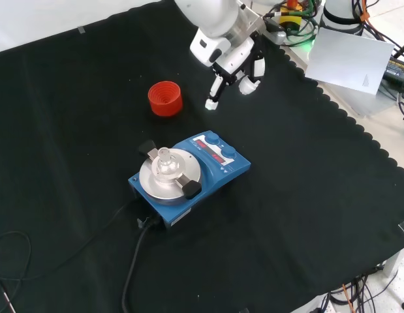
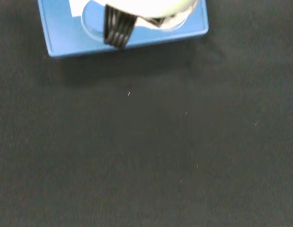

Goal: Turn on the heater.

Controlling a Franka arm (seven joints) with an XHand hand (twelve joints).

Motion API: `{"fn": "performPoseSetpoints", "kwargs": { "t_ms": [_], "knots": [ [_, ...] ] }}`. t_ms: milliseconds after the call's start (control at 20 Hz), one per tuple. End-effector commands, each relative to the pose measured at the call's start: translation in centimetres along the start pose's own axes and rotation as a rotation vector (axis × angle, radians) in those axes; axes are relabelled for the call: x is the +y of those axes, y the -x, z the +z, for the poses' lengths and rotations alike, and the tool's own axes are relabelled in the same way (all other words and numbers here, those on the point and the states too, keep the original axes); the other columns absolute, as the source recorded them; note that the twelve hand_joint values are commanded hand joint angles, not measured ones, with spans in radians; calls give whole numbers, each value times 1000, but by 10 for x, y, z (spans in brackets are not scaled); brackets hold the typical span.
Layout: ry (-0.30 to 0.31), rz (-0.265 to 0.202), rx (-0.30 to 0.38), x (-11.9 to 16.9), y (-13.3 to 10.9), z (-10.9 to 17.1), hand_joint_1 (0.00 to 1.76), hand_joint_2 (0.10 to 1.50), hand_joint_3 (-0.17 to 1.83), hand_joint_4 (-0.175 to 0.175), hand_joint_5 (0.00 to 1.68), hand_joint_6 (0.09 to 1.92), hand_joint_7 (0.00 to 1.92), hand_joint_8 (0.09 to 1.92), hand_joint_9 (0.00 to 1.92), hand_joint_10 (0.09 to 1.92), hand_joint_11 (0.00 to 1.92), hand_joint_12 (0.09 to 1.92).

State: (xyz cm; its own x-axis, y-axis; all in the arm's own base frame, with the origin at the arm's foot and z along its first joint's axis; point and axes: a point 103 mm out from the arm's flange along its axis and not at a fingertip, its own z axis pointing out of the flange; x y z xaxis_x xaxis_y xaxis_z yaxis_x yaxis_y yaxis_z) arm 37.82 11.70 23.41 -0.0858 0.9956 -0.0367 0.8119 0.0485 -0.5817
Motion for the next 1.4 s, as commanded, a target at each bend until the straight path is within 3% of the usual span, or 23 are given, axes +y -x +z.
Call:
{"fn": "performPoseSetpoints", "kwargs": {
  "t_ms": [50,300,700,1400],
  "knots": [
    [-83,-27,-46,-1,-21,8,1240,745,805,-66,456,87,1546,1566,1708,1506,1756,1610],
    [-131,-43,-62,2,-32,12,1373,715,931,-51,379,87,1536,1665,1691,1548,1675,1587],
    [-206,-43,-90,11,-40,21,1397,686,1014,-33,308,87,1542,1694,1693,1570,1657,1591],
    [-259,-44,-101,25,-41,33,1410,678,1052,-26,286,87,1543,1704,1691,1576,1652,1594]
  ]
}}
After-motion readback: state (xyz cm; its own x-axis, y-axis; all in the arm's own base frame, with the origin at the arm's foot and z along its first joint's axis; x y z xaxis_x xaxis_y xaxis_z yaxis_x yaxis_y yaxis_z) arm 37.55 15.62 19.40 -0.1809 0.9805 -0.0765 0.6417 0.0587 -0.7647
